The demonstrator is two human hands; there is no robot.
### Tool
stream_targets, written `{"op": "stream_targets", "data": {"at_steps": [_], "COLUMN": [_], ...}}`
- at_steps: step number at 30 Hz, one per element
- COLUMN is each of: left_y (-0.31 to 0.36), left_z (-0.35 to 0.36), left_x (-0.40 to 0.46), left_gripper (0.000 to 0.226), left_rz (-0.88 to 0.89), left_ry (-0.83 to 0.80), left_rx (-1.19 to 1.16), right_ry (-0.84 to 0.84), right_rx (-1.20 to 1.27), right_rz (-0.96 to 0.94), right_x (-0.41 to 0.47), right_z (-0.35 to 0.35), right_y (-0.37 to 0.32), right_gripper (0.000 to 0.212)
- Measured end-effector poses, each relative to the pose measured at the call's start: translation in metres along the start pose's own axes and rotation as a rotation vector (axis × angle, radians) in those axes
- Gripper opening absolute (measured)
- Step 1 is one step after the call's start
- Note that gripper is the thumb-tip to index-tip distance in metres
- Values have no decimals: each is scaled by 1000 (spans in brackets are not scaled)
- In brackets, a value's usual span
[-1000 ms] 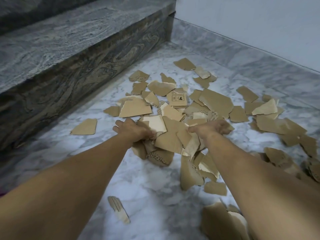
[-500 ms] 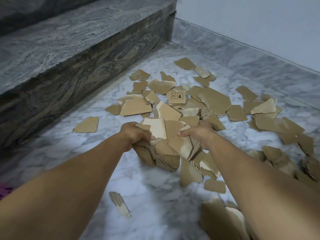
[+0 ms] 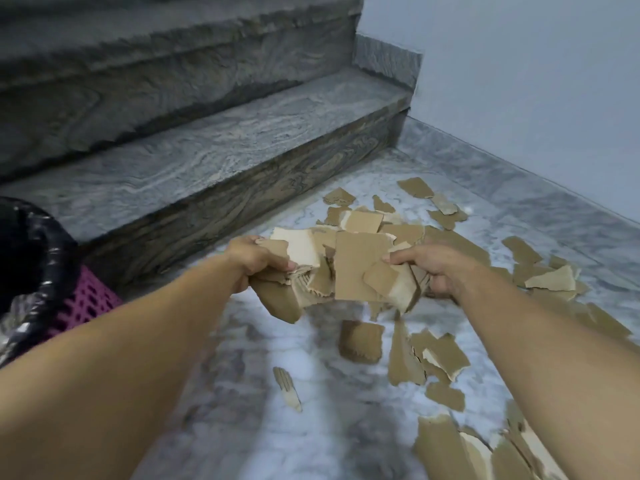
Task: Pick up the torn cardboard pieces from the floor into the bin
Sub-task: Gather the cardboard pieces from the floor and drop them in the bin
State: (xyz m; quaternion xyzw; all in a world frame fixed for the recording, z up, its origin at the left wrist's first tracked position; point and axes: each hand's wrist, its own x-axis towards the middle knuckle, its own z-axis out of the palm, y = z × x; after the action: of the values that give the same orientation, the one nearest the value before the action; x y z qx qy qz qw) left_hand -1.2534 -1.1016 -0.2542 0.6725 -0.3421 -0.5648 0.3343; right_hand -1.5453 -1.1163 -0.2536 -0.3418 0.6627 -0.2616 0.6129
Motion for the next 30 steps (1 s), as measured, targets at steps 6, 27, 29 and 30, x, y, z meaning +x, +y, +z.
{"op": "stream_targets", "data": {"at_steps": [6,27,29,30], "left_y": [50,45,25,15], "left_z": [-68,-317,-321,-321], "left_x": [-67,-275,-275,-275], "left_gripper": [88,72,48,37], "left_rz": [76,-59,-104,-144], "left_ry": [120,592,656,687], "left_rx": [-10,-57,16,69], "right_ry": [-107,-596,-567,-561], "right_rx": [-30,-425,-516,-547], "right_rz": [-178,-480,-511,-521], "right_x": [-51,-201,-202,-201], "right_z": [55,357,379,389], "right_y": [-65,-157,-140,-131], "right_gripper": [42,43,47,49]}}
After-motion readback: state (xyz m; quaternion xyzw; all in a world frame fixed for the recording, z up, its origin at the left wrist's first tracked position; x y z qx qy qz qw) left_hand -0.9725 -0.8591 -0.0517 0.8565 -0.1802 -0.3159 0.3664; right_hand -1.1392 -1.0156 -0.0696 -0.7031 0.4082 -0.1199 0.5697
